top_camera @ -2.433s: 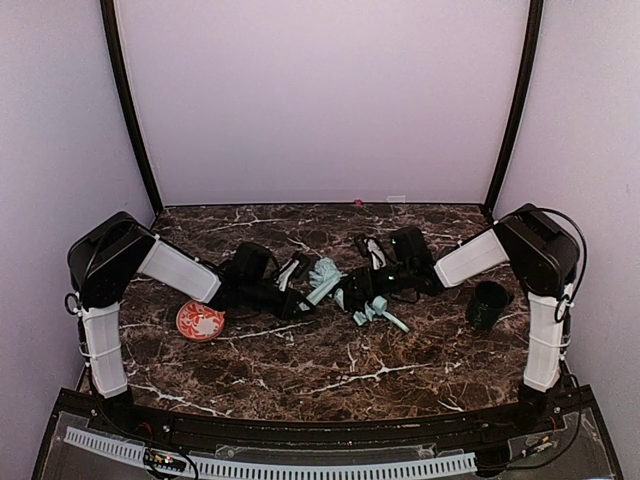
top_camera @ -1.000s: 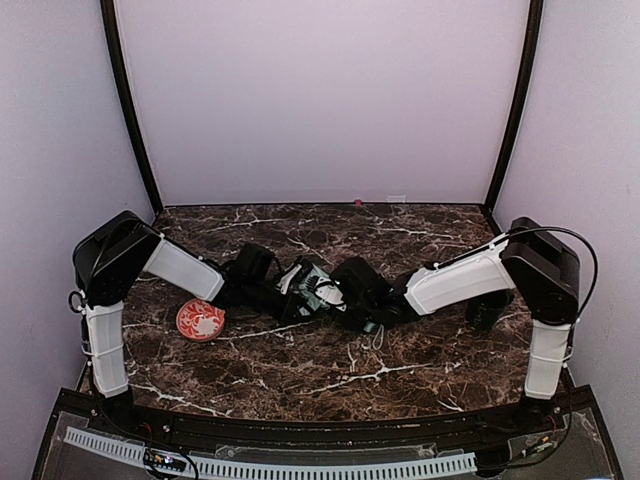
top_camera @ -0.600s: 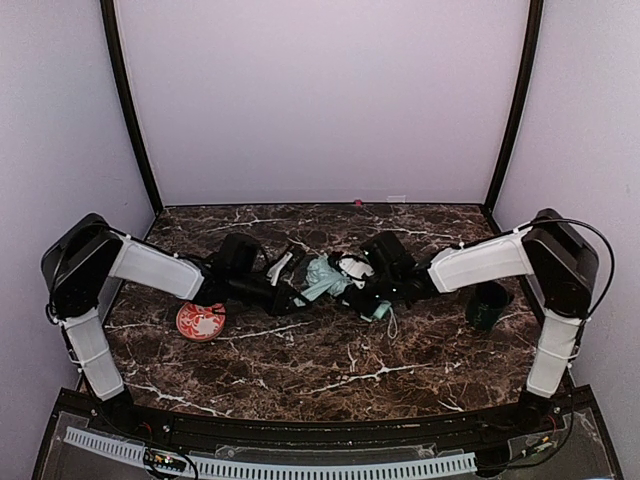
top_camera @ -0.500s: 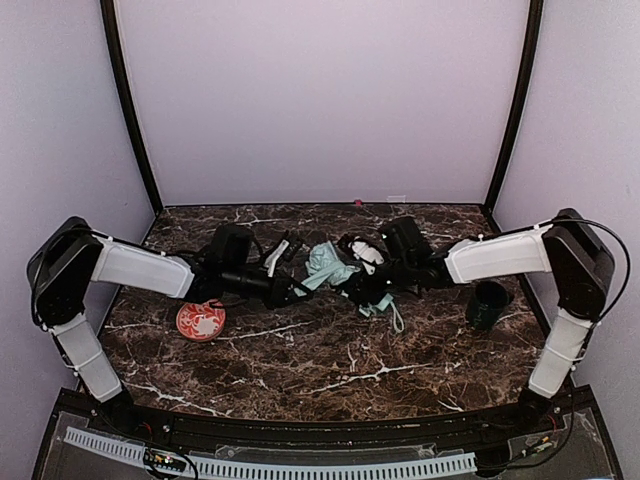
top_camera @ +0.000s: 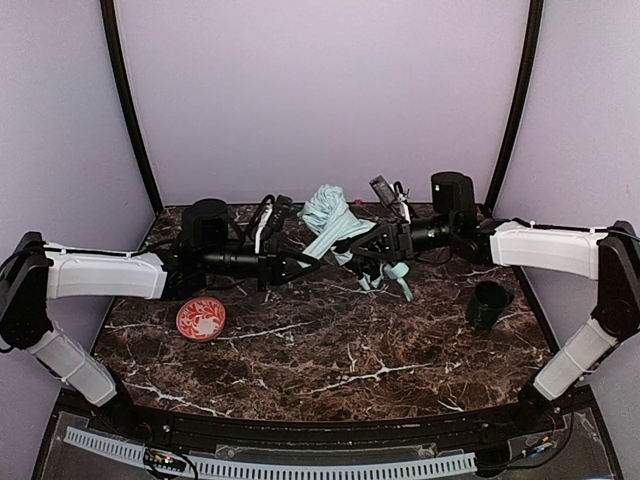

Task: Put away the umbrella

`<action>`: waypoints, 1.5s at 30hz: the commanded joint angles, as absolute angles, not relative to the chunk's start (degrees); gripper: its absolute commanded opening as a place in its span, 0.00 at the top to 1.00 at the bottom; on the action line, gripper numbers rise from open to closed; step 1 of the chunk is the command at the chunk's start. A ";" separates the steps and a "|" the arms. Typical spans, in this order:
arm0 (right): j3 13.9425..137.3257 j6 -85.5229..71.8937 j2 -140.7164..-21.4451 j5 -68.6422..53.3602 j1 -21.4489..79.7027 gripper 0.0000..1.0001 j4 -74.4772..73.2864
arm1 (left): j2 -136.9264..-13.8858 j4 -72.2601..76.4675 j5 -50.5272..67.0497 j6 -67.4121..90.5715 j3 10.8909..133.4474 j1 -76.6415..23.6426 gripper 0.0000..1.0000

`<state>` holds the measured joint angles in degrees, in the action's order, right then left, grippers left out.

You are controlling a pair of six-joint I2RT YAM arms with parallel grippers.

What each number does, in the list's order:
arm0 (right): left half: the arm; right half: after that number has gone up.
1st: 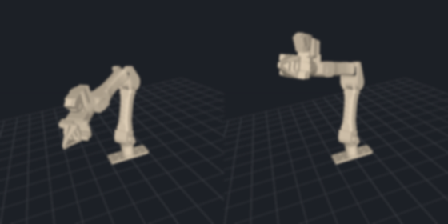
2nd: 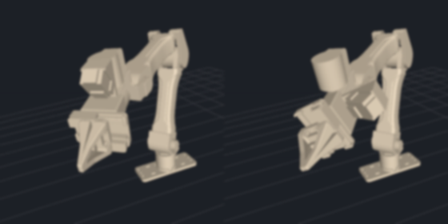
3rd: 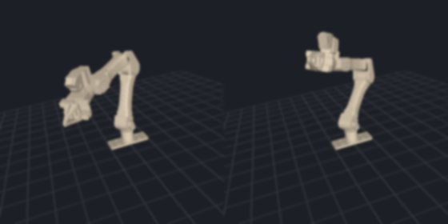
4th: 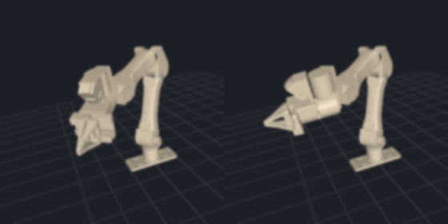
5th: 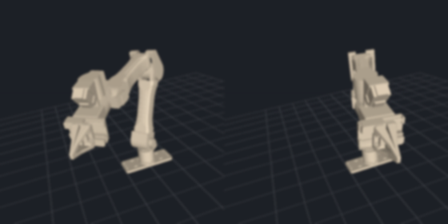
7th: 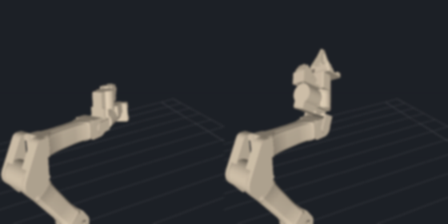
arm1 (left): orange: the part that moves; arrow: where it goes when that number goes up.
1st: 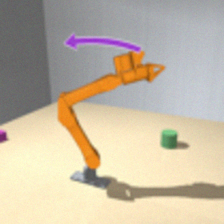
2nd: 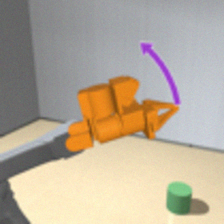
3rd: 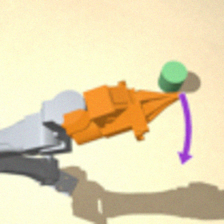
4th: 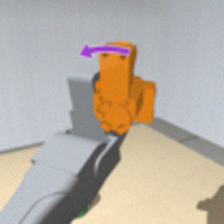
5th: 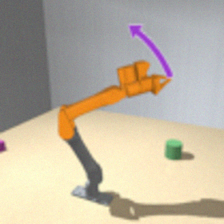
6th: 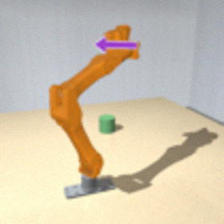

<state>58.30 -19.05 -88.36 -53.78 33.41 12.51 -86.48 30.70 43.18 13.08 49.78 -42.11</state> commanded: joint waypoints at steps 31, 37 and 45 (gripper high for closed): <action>89.09 32.16 -80.11 -67.79 44.29 1.00 -44.64 | -81.24 18.41 46.16 -12.30 54.64 -45.97 1.00; 91.42 36.91 -83.96 -67.78 50.31 1.00 -48.81 | -82.41 28.63 44.80 -14.26 53.89 -45.97 1.00; 93.86 41.68 -86.67 -67.25 53.94 1.00 -55.10 | -80.52 36.66 40.82 -27.13 55.78 -45.37 1.00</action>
<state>92.53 35.22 -86.52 -56.90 47.29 -49.45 -80.82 33.41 50.63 -23.42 54.22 -48.14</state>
